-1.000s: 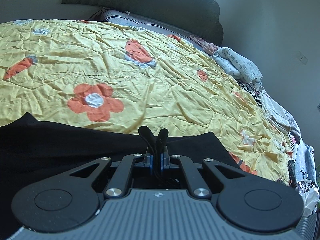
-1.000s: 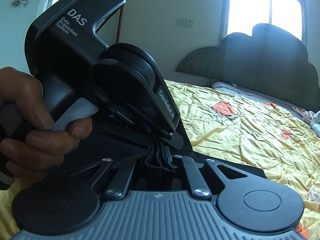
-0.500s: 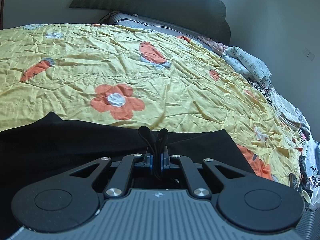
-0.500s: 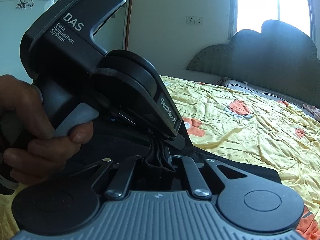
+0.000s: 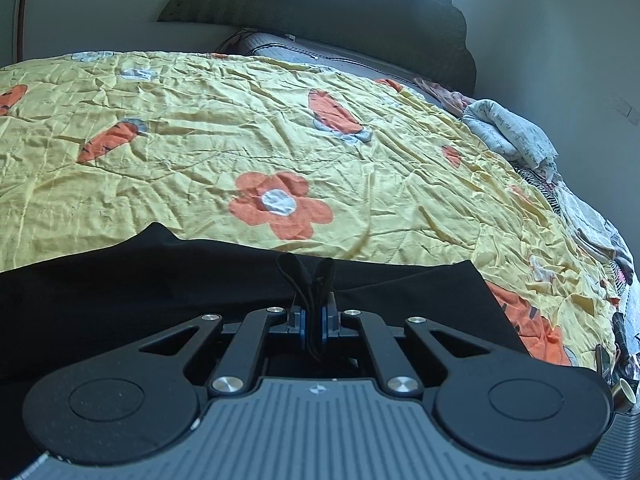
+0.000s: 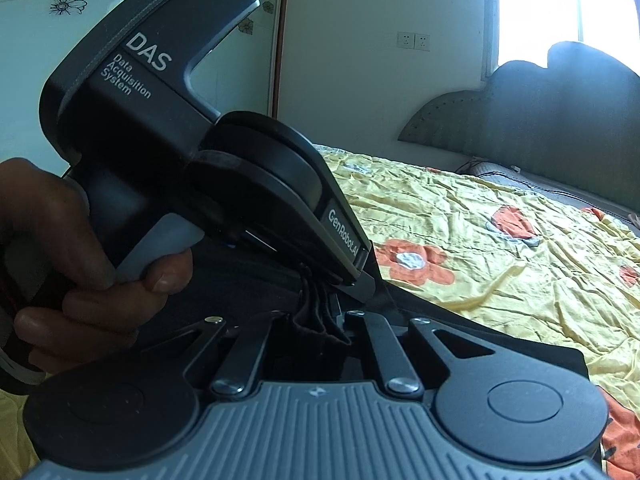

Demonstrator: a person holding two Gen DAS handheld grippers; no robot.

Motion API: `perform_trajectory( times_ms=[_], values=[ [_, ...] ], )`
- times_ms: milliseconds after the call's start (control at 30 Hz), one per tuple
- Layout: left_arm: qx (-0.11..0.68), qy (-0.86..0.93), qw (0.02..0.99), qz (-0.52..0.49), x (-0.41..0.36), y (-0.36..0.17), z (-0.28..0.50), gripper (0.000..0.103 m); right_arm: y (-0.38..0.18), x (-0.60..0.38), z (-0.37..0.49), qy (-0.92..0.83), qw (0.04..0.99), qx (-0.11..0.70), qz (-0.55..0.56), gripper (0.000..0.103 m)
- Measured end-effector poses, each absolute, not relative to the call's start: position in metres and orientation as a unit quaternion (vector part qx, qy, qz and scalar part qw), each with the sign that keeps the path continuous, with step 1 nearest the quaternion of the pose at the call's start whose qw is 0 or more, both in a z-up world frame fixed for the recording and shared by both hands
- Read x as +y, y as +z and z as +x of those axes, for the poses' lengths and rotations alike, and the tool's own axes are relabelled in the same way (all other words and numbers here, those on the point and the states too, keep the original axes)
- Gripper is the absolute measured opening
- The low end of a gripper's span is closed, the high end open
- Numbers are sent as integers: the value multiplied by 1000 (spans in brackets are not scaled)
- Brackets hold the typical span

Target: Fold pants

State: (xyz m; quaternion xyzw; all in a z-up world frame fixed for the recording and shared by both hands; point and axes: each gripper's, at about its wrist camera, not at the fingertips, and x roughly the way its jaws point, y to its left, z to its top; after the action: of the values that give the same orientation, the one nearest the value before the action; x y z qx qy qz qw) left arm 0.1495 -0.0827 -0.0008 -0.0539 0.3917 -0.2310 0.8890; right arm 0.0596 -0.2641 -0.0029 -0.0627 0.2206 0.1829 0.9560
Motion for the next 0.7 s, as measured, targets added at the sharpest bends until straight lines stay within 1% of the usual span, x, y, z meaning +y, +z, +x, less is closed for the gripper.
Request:
perform_trajectory(
  times_ms=[700],
  values=[
    [400, -212, 890, -59, -60, -10, 155, 5, 7, -274, 55, 200, 950, 230, -69, 7]
  ],
)
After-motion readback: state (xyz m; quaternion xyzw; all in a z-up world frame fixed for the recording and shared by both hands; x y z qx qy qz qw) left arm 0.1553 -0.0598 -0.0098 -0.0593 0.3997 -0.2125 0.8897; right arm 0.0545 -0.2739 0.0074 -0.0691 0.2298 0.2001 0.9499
